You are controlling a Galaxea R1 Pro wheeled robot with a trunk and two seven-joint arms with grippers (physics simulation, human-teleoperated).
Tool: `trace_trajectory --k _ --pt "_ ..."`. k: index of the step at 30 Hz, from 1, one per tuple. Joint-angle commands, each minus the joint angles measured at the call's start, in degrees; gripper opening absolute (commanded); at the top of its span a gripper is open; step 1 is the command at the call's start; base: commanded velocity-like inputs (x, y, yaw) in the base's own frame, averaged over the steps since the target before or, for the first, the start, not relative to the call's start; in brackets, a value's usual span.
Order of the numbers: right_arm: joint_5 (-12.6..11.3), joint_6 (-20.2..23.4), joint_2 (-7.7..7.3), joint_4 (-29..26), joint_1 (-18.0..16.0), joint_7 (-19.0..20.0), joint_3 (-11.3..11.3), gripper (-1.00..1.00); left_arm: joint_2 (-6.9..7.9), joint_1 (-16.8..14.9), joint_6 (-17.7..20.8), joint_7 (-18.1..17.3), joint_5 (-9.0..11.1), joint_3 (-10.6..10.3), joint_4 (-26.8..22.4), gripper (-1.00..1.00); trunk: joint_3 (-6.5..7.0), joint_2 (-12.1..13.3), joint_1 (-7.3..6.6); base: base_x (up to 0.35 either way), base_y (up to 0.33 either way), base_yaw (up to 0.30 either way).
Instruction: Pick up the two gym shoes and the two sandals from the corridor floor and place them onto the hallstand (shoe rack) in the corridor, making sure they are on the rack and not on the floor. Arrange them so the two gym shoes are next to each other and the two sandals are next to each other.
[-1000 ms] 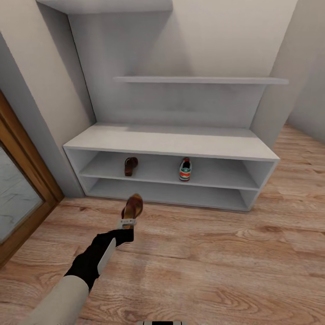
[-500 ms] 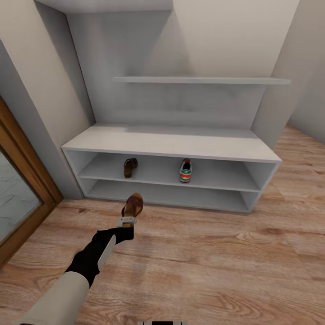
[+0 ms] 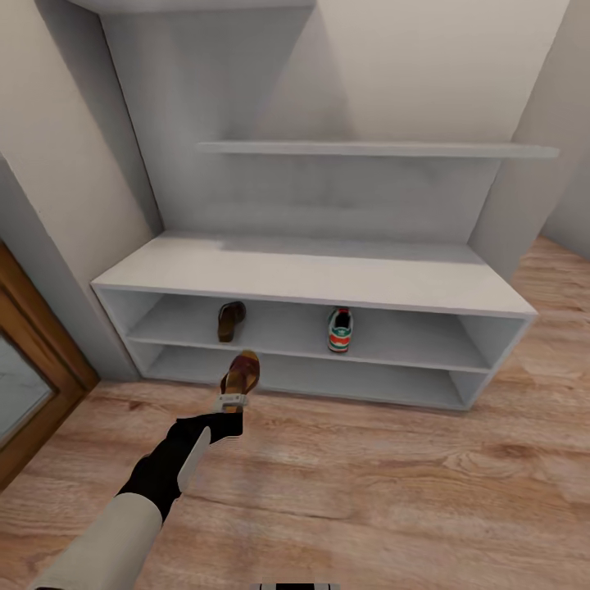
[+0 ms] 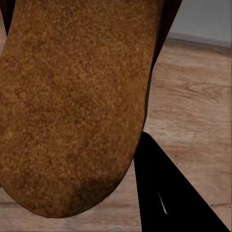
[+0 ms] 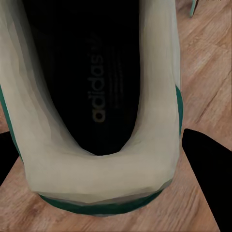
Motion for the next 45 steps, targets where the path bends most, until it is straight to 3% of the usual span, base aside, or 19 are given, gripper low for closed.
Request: trace_trajectory --k 1,45 --pt "0.15 0.28 0.02 -0.07 -0.08 0.33 -0.28 -1.00 0.01 -0.02 0.33 -0.04 0.15 -0.03 -0.08 -1.00 -0.05 -0.02 0.02 0.345 -0.002 0.000" --pt "0.48 0.28 0.11 -0.05 -0.08 0.24 -0.19 -1.00 0.01 -0.02 0.33 -0.04 0.15 0.06 -0.08 -1.00 -0.05 -0.02 0.02 0.325 0.000 0.000"
